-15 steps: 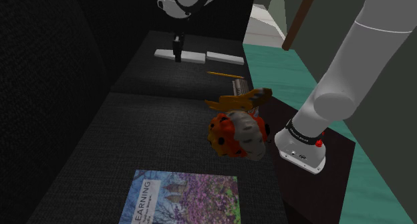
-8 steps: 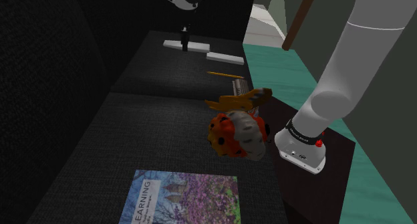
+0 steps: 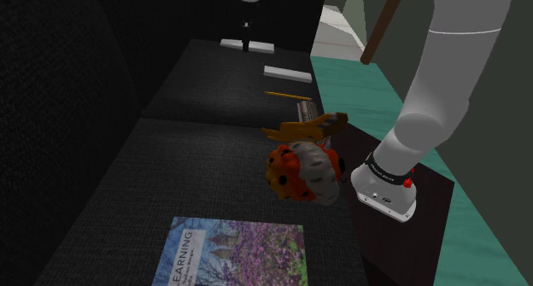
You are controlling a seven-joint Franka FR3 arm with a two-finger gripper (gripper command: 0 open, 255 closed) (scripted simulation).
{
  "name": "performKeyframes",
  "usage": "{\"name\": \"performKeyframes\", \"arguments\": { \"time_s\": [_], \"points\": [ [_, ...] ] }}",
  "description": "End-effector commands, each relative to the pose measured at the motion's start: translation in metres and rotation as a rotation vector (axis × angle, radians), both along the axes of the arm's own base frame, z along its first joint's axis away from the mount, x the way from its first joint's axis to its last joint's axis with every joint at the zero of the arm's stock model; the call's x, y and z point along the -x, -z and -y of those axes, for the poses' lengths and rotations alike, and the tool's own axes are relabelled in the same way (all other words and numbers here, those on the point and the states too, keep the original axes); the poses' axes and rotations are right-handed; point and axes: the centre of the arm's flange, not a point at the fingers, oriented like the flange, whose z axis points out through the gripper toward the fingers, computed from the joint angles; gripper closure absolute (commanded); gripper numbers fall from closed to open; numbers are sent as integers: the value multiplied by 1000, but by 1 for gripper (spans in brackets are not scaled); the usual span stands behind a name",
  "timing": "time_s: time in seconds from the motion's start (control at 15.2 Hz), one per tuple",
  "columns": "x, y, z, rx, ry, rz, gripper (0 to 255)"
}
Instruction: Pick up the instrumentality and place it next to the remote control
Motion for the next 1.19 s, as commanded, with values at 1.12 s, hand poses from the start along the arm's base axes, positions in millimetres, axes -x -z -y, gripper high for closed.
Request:
{"name": "performKeyframes", "arguments": {
  "time_s": [1.12],
  "points": [
    [-33,73,58,0,-1,1,255]
  ]
}}
